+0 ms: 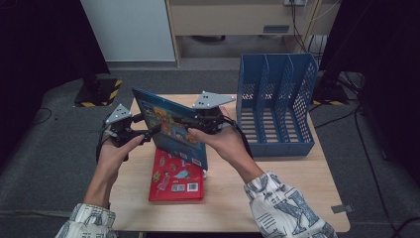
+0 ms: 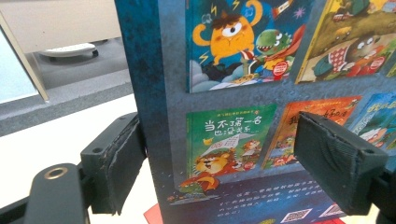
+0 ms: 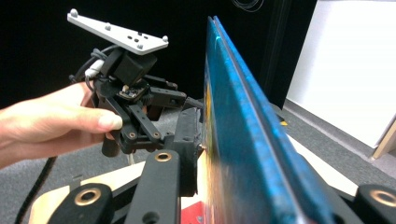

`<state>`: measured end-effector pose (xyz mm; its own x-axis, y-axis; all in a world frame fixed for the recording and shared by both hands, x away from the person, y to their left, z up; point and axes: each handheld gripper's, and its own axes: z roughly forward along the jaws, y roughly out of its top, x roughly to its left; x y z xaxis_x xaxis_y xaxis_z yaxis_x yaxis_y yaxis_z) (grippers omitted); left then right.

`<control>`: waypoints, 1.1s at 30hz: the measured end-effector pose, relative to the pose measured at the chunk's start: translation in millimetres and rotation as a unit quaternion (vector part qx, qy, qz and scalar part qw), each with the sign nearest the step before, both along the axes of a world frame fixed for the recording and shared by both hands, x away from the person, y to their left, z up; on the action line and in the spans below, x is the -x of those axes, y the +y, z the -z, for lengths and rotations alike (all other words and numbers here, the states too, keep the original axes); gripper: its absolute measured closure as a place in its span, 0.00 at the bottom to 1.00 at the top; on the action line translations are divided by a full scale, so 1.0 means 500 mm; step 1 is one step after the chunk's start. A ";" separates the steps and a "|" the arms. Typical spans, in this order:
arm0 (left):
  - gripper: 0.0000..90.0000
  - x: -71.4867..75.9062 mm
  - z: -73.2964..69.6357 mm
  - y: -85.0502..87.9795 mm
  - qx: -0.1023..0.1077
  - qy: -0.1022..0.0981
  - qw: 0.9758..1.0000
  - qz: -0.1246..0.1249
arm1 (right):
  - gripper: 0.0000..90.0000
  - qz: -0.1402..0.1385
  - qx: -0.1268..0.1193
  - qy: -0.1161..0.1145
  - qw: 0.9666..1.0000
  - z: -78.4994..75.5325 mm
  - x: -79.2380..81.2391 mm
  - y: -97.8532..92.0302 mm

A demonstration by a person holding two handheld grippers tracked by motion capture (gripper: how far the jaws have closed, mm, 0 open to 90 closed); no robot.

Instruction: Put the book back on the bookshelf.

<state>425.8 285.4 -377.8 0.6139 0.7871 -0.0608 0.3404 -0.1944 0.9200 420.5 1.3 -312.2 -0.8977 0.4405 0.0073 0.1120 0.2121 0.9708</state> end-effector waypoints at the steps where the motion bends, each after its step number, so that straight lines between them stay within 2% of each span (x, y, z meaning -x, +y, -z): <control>1: 0.18 0.000 0.000 0.000 0.000 0.000 1.000 0.000 | 0.82 0.000 -0.002 0.001 1.000 0.000 -0.001 0.001; 5: 0.18 0.001 0.000 0.000 -0.001 0.001 1.000 0.000 | 0.84 -0.002 -0.007 0.008 1.000 0.001 -0.003 0.003; 8: 0.18 0.001 0.000 0.002 0.002 0.002 1.000 0.003 | 0.90 0.001 -0.007 0.003 1.000 0.000 -0.003 0.003; 13: 0.16 0.003 0.007 0.002 0.015 0.009 1.000 0.004 | 0.91 0.008 -0.005 -0.003 1.000 -0.001 -0.003 0.002; 16: 0.14 0.011 0.019 0.009 0.011 0.016 1.000 -0.005 | 0.91 0.010 -0.006 0.000 1.000 -0.003 -0.003 -0.004; 18: 0.12 0.020 0.030 0.018 0.019 0.020 1.000 -0.011 | 0.91 0.018 -0.009 0.005 1.000 -0.004 -0.006 -0.011; 20: 0.11 0.029 0.046 0.030 0.018 0.025 0.999 -0.028 | 0.91 0.022 -0.012 0.008 1.000 -0.005 -0.009 -0.018; 24: 0.10 0.034 0.077 0.047 0.020 0.040 0.998 -0.040 | 0.92 0.030 -0.019 0.011 0.999 -0.009 -0.014 -0.029; 30: 0.09 0.037 0.125 0.058 0.007 0.061 0.996 -0.063 | 0.92 0.040 -0.023 0.013 0.999 -0.013 -0.018 -0.040; 33: 0.09 0.039 0.149 0.061 -0.016 0.070 0.994 -0.078 | 0.92 0.043 -0.025 0.011 0.999 -0.016 -0.019 -0.046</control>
<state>406.2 315.7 -452.4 0.4719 0.8747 -0.1104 0.4931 -0.1581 0.8555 430.1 -21.8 -304.2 -0.8555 0.5153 0.0506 0.1490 0.1515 0.9772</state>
